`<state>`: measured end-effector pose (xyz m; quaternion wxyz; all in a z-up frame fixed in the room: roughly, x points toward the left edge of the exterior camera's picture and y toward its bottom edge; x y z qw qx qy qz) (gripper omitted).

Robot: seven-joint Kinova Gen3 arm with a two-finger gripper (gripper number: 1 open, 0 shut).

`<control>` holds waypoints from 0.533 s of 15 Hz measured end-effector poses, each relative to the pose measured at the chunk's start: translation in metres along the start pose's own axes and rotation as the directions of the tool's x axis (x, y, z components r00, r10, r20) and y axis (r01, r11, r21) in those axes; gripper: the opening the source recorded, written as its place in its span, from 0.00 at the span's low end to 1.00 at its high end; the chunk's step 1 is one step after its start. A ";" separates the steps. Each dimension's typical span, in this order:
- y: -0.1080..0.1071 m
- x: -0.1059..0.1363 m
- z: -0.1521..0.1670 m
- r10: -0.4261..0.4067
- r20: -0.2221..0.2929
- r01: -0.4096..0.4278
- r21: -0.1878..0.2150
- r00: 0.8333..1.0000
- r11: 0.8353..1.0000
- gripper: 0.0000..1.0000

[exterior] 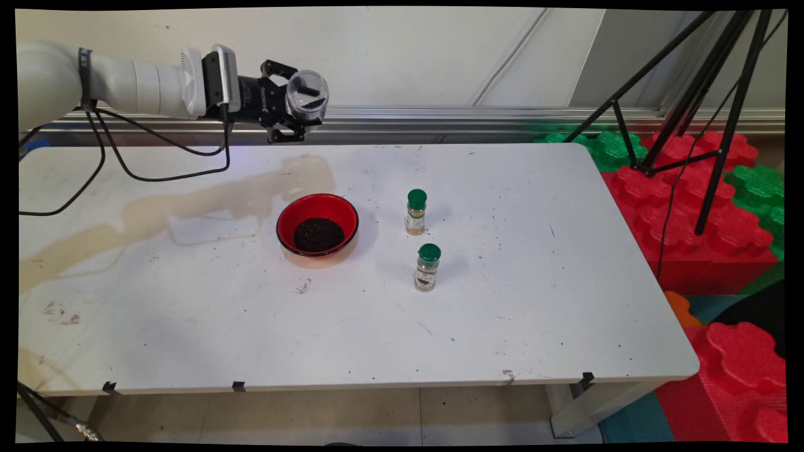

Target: Pour the black seasoning powder in the red bowl

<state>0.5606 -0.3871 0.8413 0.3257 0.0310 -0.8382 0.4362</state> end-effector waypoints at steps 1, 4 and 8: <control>0.001 0.001 -0.001 -0.042 0.001 0.042 -0.006 0.999 0.999 0.00; 0.002 0.003 -0.003 -0.129 0.000 0.129 -0.023 0.992 0.991 0.00; 0.007 0.009 -0.006 -0.249 -0.012 0.247 -0.060 0.969 0.967 0.00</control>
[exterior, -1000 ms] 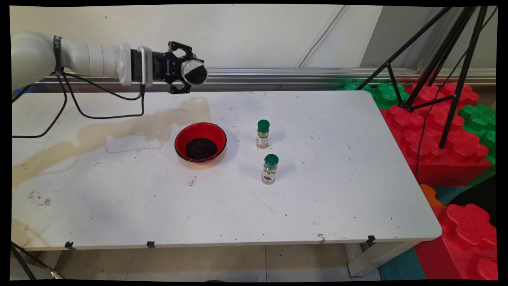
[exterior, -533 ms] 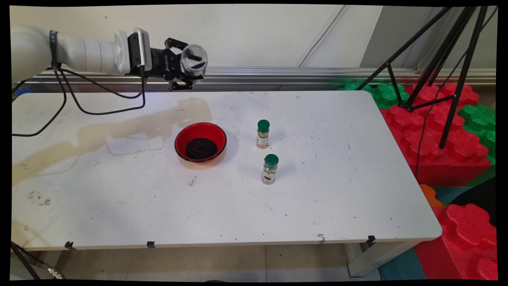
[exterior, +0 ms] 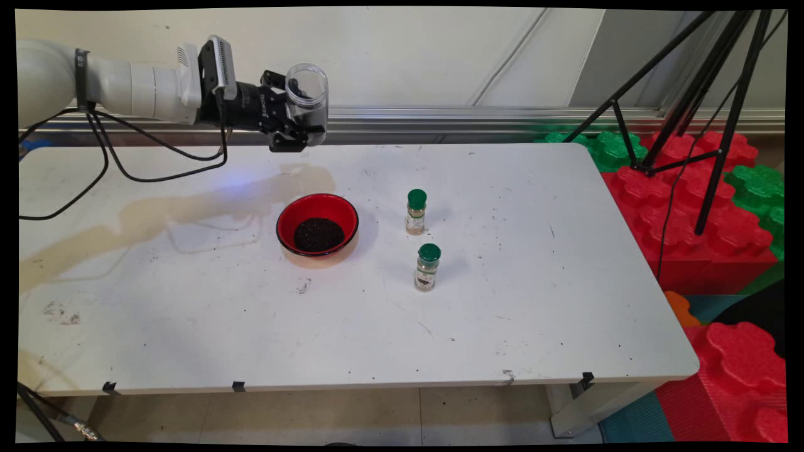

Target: Pour the black seasoning powder in the red bowl

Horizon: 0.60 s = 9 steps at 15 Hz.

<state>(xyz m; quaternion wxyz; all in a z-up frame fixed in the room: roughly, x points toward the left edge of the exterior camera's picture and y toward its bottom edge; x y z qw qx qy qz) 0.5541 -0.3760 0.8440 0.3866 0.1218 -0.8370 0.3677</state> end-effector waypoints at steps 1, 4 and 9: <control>0.002 0.001 -0.001 -0.030 -0.005 0.030 -0.009 1.000 1.000 0.00; 0.007 0.004 -0.005 -0.118 -0.017 0.118 -0.042 0.993 0.992 0.00; 0.019 0.007 -0.011 -0.216 -0.025 0.212 -0.105 0.976 0.972 0.00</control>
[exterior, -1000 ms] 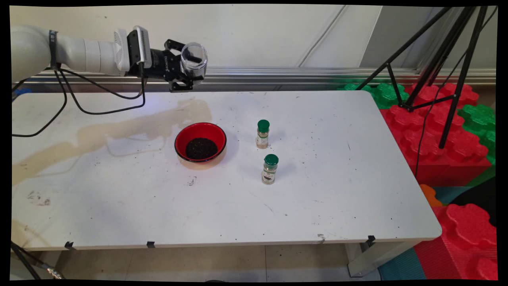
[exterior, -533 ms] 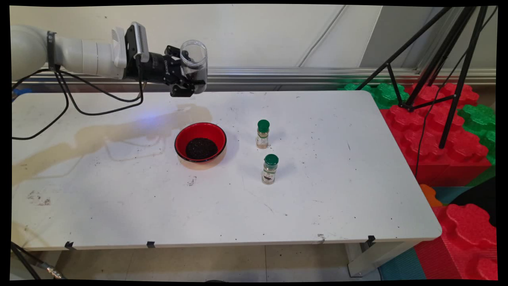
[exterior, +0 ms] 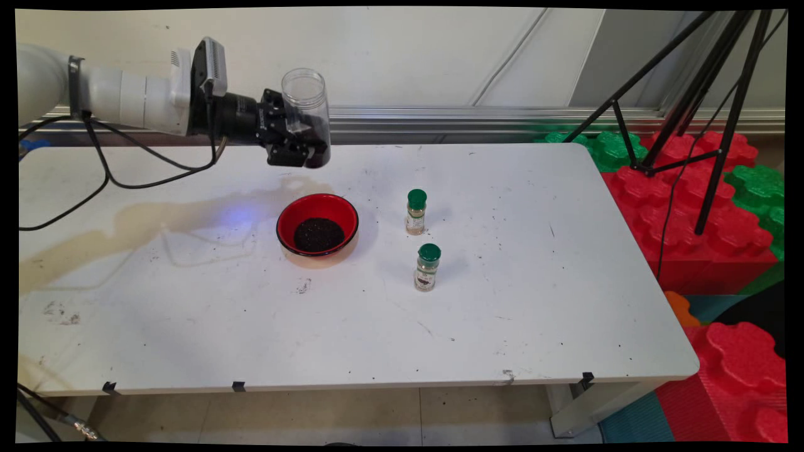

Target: Pour the black seasoning powder in the red bowl, then place the picked object on the table

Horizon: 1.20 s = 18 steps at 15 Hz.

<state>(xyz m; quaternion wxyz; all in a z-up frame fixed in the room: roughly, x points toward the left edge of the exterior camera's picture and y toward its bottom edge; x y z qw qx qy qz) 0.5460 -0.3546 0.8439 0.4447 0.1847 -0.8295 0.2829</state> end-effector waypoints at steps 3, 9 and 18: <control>0.011 0.002 -0.003 -0.050 -0.012 0.050 -0.048 0.999 0.998 0.00; 0.037 0.009 -0.017 -0.124 -0.031 0.118 -0.154 0.992 0.981 0.00; 0.079 0.005 -0.058 -0.182 -0.022 0.168 -0.284 0.983 0.944 0.00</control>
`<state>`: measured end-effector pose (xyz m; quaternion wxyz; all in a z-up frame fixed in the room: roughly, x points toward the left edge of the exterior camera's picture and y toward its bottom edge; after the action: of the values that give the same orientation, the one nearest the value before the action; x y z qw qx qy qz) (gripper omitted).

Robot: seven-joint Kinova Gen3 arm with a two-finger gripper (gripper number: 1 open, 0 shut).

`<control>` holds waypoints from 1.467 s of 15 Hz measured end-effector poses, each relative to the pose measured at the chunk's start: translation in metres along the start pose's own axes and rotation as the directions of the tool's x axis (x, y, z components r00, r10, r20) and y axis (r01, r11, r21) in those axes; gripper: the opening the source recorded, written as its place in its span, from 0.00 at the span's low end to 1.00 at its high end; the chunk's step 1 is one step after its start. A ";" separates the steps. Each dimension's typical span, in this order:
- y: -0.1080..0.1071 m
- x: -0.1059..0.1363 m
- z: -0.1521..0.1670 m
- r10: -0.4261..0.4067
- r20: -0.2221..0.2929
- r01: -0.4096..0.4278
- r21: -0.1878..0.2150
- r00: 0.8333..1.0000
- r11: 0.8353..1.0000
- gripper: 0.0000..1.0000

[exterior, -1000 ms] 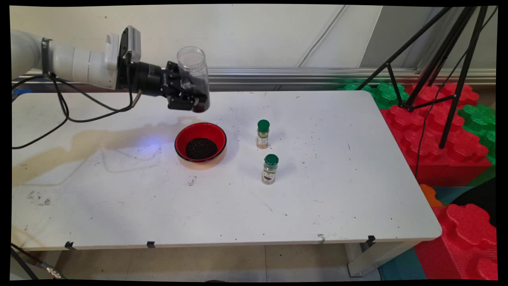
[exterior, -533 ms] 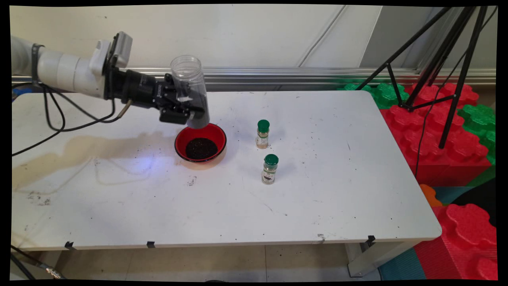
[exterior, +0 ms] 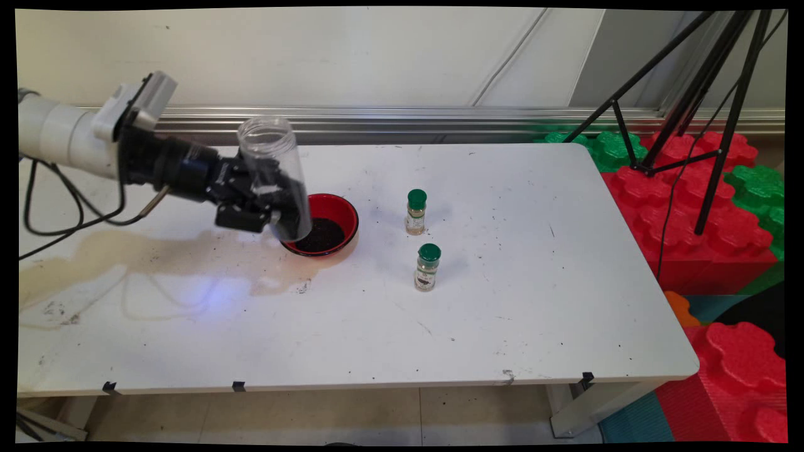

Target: Place the picked object on the table

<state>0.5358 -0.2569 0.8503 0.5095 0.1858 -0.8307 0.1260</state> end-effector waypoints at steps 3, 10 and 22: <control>0.015 -0.012 -0.011 -0.011 0.009 0.012 -0.035 1.000 0.999 0.00; 0.032 -0.048 -0.025 -0.022 0.033 0.025 -0.070 0.999 0.997 0.00; 0.040 -0.128 -0.013 0.002 0.071 0.003 -0.075 0.997 0.997 0.00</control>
<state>0.5817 -0.1925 0.7410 0.4862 0.1710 -0.8525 0.0878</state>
